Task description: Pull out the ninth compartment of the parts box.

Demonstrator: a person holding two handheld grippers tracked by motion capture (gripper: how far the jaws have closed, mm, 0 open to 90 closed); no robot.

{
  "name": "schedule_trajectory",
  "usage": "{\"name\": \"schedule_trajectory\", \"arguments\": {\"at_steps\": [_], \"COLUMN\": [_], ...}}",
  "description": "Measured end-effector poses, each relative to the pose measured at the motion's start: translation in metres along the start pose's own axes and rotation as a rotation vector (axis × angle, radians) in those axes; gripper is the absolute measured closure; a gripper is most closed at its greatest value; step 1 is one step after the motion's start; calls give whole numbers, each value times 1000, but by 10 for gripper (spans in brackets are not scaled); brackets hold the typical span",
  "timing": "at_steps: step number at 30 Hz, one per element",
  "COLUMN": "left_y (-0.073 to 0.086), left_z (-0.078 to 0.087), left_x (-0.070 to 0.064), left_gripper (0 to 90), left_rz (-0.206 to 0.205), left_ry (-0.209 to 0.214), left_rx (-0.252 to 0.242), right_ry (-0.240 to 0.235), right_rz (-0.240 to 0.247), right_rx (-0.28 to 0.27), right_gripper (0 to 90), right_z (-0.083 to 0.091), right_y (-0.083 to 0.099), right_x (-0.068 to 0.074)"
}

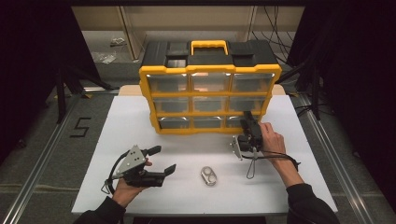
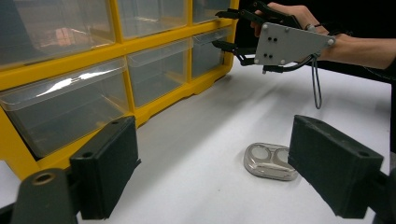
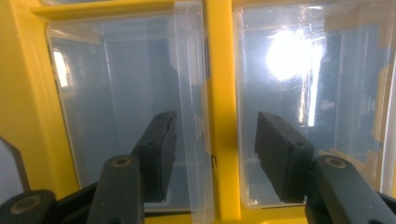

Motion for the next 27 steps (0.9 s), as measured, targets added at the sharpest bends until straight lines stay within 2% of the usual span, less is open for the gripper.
{"name": "schedule_trajectory", "arguments": {"at_steps": [4, 5, 12, 16, 17, 25, 27], "left_y": [0, 0, 0, 0, 0, -1, -1], "left_z": [0, 0, 0, 0, 0, 1, 1], "left_x": [0, 0, 0, -1, 0, 1, 1], "left_gripper": [155, 155, 155, 155, 155, 155, 155], "left_rz": [1, -1, -1, 1, -1, 4, 3], "left_ry": [0, 0, 2, 2, 1, -1, -1], "left_rx": [1, 2, 3, 0, -1, -4, -4], "right_ry": [12, 18, 30, 39, 28, 13, 7], "right_rz": [25, 26, 29, 35, 34, 50, 55], "right_rx": [-5, -17, -10, -34, -12, -13, -31], "right_gripper": [491, 493, 526, 546, 568, 621, 641], "right_z": [-1, -2, -1, -2, 0, 3, 3], "right_y": [-1, -1, -1, -3, -1, 0, -2], "right_x": [-1, -1, -3, -3, -3, -2, -2]}}
Point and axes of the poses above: each handheld gripper's, and its own axes: z roughly backward along the jaws, y roughly out of its underside, x roughly to its left, the point moved 10 cm from there along -z, roughly forward along the jaws, and after that the axes turned 6 degrees about -z, right-handed, at the moved point
